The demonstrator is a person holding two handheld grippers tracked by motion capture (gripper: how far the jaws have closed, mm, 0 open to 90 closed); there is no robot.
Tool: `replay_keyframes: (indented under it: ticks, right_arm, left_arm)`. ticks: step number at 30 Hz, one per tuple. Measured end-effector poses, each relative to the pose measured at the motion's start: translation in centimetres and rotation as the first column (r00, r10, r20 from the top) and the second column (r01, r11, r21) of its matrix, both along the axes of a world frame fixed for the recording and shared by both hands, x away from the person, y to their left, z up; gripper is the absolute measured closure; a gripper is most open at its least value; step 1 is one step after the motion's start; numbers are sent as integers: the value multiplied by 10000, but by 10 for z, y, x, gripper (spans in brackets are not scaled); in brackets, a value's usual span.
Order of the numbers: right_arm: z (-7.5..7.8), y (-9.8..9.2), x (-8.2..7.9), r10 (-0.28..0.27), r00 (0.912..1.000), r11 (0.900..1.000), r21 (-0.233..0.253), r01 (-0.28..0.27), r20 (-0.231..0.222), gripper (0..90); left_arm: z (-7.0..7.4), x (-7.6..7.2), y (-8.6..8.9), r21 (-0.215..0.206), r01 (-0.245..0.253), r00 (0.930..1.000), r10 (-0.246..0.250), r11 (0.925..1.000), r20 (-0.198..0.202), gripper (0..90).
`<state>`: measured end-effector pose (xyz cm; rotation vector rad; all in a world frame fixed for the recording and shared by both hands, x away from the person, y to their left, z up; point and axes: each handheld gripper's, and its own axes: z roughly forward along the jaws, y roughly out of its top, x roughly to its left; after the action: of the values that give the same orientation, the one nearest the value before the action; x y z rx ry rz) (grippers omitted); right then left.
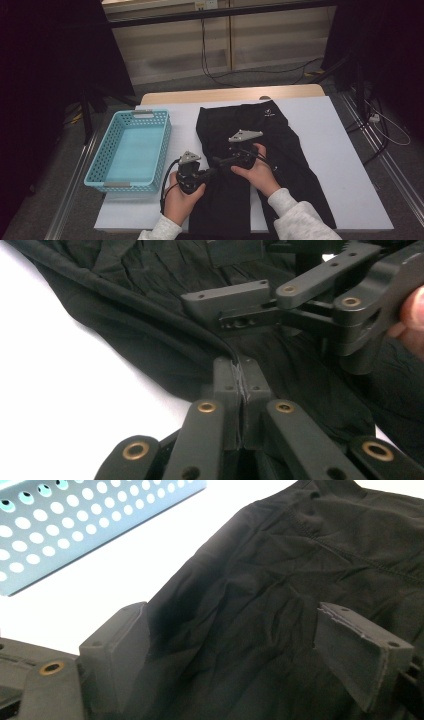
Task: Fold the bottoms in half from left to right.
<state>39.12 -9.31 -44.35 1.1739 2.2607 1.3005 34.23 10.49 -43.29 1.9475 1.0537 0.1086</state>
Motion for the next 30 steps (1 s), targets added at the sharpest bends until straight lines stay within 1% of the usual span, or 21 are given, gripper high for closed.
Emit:
replay_keyframes:
  ticks: [3,8,13,15,19,22,25,27,29,30]
  right_arm:
    - [0,2,2,-27,10000,10000,-13,27,-38,137]
    - [2,7,3,116,9999,9999,-49,-116,9,131]
    - [4,10,6,56,10000,10000,41,-56,36,130]
    - [5,13,7,80,10000,10000,-2,-80,30,131]
    - [6,18,8,194,9998,9998,92,-194,63,160]
    - [5,22,10,163,9999,9998,-95,-163,25,171]
    - [3,25,12,194,9998,9997,-131,-195,-39,223]
    - [2,27,14,247,9997,9995,-186,-248,-72,291]
    - [2,29,15,154,9997,9989,-431,-161,-175,388]
    - [2,29,16,197,9997,9991,-376,-203,-166,464]
  left_arm:
    - [0,1,1,-34,-14,10000,14,10000,-36,887]
    - [0,1,2,-32,-43,10000,43,10000,-43,887]
    - [-1,1,2,-72,-20,10000,20,10000,-59,887]
    - [-1,1,2,-74,-39,10000,38,10000,-58,887]
    - [-1,1,2,-89,-53,10000,52,9999,-30,887]
    - [-1,1,2,-127,2,10000,-3,9999,-38,887]
    - [-1,1,2,-104,20,10000,-20,9999,-34,887]
    - [0,1,2,-152,-17,10000,17,9999,-20,887]
    - [0,1,3,-178,-23,10000,23,9998,6,887]
    - [0,2,3,-208,-51,10000,51,9998,-3,887]
